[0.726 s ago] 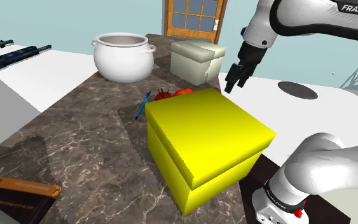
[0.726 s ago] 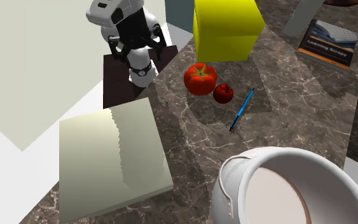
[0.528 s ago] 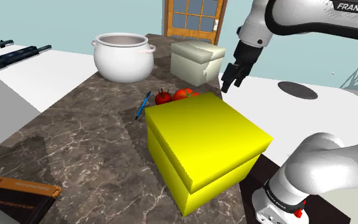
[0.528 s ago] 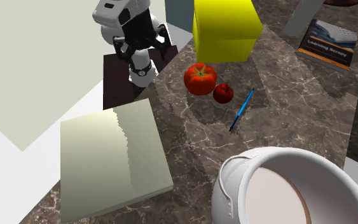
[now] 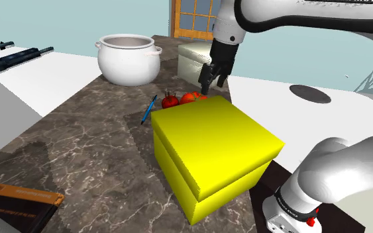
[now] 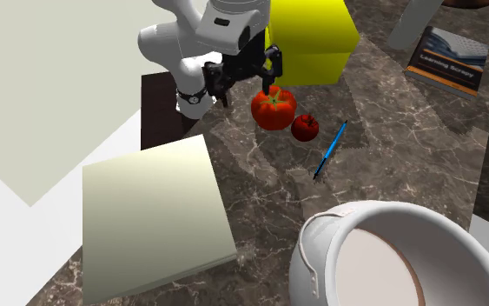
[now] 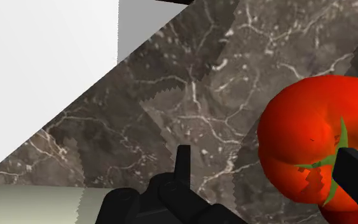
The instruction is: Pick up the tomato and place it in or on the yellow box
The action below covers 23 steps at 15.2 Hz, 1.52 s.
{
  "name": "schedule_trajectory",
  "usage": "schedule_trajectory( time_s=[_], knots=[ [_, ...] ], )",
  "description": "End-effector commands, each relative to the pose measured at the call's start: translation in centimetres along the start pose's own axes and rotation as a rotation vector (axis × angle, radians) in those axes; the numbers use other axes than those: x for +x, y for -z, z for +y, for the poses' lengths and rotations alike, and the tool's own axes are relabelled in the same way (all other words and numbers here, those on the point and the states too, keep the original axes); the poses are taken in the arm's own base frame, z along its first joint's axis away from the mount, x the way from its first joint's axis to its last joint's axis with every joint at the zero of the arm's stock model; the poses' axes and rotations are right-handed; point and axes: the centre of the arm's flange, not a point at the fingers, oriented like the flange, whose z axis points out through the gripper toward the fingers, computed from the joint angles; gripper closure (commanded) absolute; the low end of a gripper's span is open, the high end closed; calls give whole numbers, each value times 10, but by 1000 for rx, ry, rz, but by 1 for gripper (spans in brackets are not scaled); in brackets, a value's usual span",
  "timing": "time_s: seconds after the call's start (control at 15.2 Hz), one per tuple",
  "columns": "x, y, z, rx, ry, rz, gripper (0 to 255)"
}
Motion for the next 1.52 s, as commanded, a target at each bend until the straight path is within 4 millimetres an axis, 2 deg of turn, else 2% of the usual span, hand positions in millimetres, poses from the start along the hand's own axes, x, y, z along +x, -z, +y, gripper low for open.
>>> schedule_trajectory(
  time_s=[0.0,0.59,0.66,1.12,1.45],
  knots=[
    [18,-2,-22,-8,17,-6,0],
    [92,-12,-124,-49,93,-34,0],
    [92,-12,-124,-49,93,-34,0],
    [91,-52,-122,-49,93,-34,0],
    [91,-52,-122,-49,93,-34,0]
  ],
)
